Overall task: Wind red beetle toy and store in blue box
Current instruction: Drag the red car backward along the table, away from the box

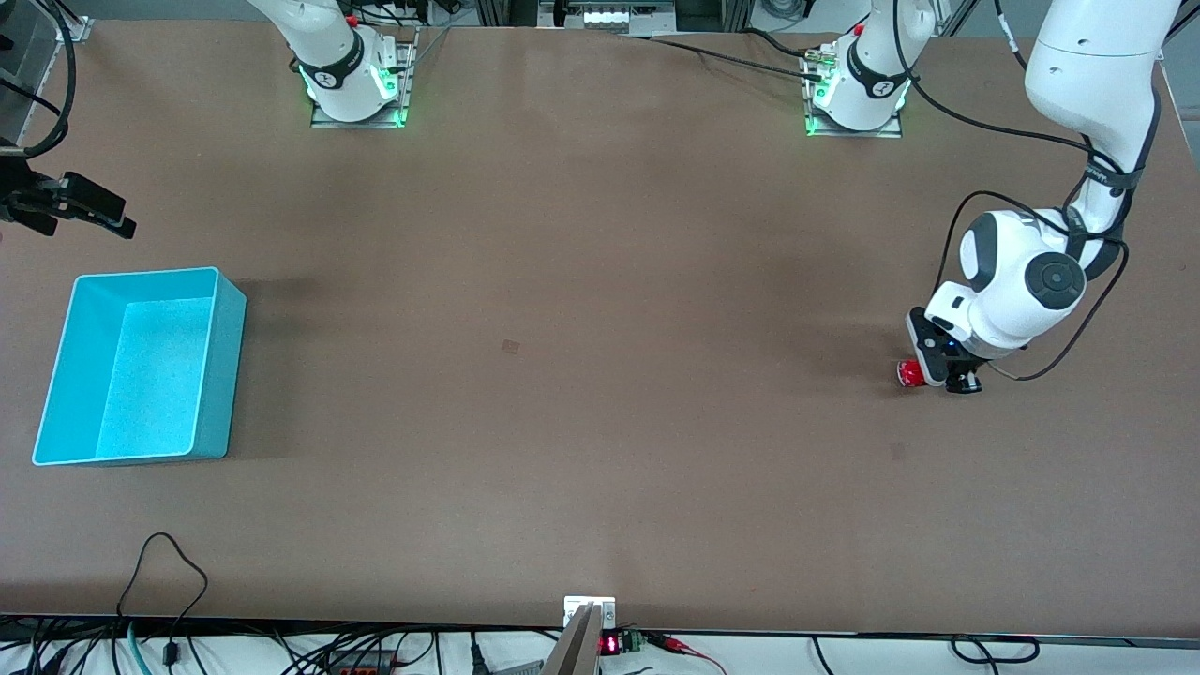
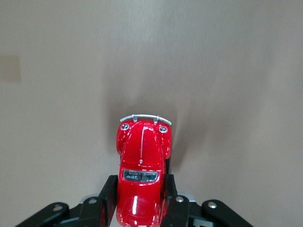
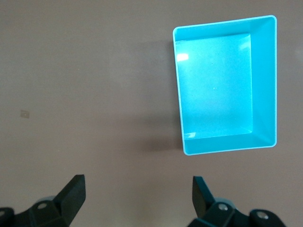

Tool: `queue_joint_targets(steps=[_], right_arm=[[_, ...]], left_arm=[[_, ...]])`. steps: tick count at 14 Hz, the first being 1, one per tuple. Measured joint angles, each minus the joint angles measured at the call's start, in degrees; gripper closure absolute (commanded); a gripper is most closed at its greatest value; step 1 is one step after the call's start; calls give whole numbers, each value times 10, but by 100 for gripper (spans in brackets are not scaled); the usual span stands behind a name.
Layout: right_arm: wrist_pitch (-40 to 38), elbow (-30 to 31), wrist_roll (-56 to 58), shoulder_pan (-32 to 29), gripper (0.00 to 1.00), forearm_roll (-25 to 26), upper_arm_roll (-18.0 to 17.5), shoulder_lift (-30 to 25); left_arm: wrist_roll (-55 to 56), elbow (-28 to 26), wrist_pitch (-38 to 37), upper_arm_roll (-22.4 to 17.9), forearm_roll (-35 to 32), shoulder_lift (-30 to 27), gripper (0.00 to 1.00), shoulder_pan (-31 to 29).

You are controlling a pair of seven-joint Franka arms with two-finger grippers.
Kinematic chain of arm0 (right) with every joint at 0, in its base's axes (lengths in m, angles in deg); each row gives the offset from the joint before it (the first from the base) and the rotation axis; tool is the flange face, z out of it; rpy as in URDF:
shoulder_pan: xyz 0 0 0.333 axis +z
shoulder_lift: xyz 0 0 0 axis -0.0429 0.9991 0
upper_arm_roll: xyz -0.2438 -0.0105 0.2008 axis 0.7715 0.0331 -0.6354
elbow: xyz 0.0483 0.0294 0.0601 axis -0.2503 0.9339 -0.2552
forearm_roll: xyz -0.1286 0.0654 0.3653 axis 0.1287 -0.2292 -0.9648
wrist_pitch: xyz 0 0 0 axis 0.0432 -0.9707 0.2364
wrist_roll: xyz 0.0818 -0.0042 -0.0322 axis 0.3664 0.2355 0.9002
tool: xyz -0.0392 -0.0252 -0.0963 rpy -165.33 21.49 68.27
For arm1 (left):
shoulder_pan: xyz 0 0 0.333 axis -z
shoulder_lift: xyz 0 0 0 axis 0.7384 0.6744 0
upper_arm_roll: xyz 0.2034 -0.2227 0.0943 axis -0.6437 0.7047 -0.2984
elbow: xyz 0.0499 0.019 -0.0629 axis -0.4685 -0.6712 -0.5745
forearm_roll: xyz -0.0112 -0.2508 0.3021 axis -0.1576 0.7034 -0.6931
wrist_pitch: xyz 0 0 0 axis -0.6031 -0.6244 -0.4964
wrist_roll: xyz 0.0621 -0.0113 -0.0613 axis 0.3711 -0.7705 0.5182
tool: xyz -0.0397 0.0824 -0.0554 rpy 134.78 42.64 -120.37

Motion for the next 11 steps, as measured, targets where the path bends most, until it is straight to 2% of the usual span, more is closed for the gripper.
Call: queue_joint_targets(steps=[6,11], right_arm=[[0,0,0,0,0,0,0,0],[0,0,0,0,0,0,0,0]], left_arm=[[-76,12,-3,0,0,7,74,-57],[-101,19,-4,0,0,11,74,-75]])
